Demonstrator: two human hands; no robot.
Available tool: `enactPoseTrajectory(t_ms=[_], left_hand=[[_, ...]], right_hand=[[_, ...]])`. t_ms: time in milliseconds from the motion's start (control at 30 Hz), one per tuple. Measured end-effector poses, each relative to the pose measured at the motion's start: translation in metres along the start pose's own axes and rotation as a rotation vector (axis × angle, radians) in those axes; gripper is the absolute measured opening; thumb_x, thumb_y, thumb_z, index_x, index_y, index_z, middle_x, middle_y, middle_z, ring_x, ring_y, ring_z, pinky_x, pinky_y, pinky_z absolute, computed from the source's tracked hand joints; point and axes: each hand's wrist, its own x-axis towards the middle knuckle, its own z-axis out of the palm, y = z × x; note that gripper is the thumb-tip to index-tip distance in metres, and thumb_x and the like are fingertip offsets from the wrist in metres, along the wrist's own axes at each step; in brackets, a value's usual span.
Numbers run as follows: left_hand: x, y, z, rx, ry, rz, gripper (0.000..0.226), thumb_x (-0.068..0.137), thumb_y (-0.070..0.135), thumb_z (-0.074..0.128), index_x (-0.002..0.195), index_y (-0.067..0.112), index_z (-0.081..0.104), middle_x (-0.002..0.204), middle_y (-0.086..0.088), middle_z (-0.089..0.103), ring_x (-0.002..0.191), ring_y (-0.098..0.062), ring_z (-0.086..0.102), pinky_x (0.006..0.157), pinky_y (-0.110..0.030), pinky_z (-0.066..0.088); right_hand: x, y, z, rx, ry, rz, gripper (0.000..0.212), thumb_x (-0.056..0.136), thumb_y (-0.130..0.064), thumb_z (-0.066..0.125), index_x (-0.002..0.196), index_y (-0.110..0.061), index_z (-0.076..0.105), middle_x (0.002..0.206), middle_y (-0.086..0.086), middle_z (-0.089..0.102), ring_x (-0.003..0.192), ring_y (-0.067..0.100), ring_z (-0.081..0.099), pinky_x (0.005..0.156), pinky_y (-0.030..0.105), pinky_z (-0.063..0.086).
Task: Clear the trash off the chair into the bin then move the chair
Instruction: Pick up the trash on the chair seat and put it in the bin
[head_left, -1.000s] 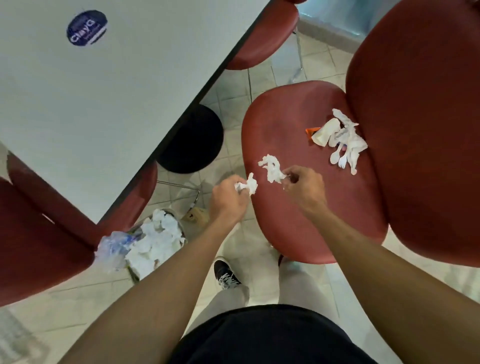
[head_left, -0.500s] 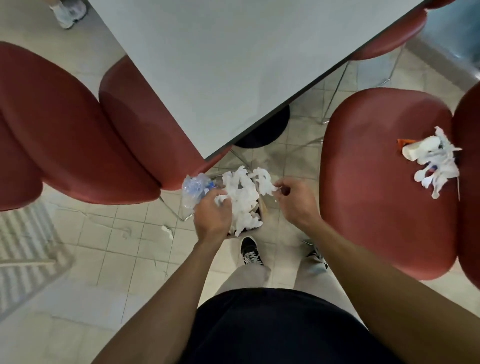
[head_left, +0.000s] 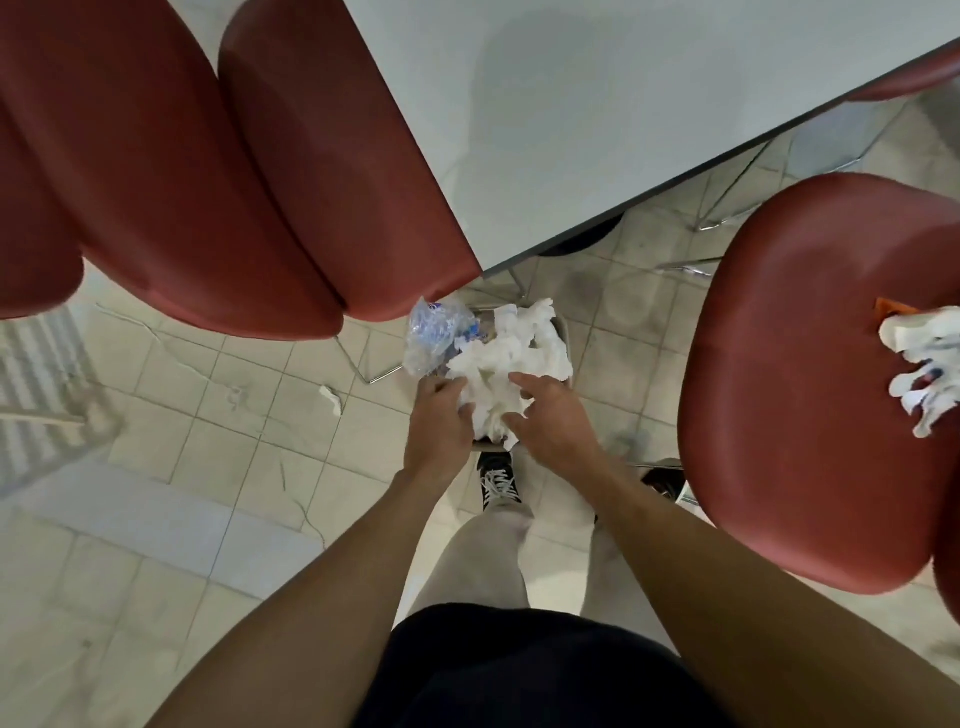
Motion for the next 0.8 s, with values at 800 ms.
enactPoseTrajectory(t_ms=[800], left_hand=[[-0.004, 0.029, -0.015, 0.326, 0.120, 0.074, 0.036, 0.084, 0.019, 0.058, 0.118, 0.015, 0.066, 0.112, -0.008, 0.065, 0.101, -0.029, 0.062, 0.078, -0.035, 0.049]], right_hand=[[-0.010, 0.010, -0.035, 0.096, 0.036, 0.064, 0.035, 0.087, -0.011, 0.051, 0.120, -0.020, 0.062, 0.074, 0.005, 0.066, 0.065, 0.017, 0.057, 0.067, 0.027, 0.048]])
